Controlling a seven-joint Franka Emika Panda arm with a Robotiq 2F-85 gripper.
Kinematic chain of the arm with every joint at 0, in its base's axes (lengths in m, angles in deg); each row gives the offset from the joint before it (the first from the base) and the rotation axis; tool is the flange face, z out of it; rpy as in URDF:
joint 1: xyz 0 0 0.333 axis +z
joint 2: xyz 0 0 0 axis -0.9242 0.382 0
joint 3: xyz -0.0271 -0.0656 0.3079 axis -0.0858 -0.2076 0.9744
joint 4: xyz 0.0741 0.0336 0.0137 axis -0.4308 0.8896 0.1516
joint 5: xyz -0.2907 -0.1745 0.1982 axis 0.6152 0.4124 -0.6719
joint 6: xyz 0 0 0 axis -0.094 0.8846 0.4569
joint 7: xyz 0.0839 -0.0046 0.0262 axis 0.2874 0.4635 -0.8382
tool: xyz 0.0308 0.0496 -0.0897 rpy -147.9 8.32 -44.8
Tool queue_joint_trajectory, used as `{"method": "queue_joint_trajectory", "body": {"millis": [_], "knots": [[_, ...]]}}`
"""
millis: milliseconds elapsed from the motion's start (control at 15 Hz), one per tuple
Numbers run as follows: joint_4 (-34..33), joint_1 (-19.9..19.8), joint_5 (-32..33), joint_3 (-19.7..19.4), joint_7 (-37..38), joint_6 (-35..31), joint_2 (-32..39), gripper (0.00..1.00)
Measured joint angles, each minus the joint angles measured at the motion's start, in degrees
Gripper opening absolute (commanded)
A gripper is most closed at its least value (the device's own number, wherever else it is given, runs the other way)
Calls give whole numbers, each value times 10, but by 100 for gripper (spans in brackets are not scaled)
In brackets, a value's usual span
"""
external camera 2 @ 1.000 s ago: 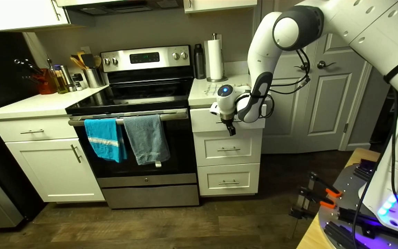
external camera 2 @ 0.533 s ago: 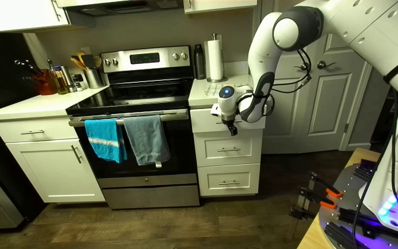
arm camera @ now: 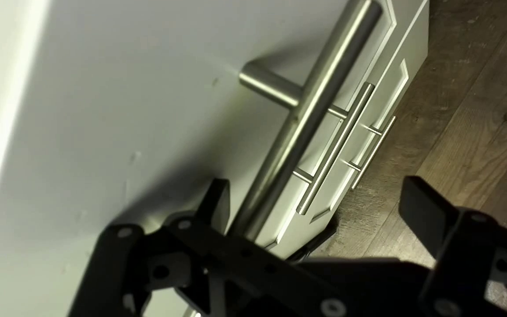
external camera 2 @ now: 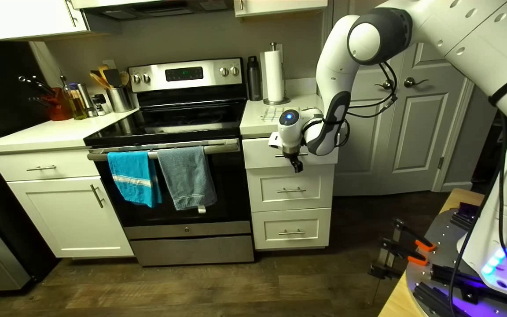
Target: Open the drawer
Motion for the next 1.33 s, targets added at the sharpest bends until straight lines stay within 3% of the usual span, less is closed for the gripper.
{"method": "queue_joint_trajectory", "body": {"millis": [800,1333], "knots": [[-15,7,4,-10,15,2,12,100],[-11,8,60,-21,49,-22,12,100]]}}
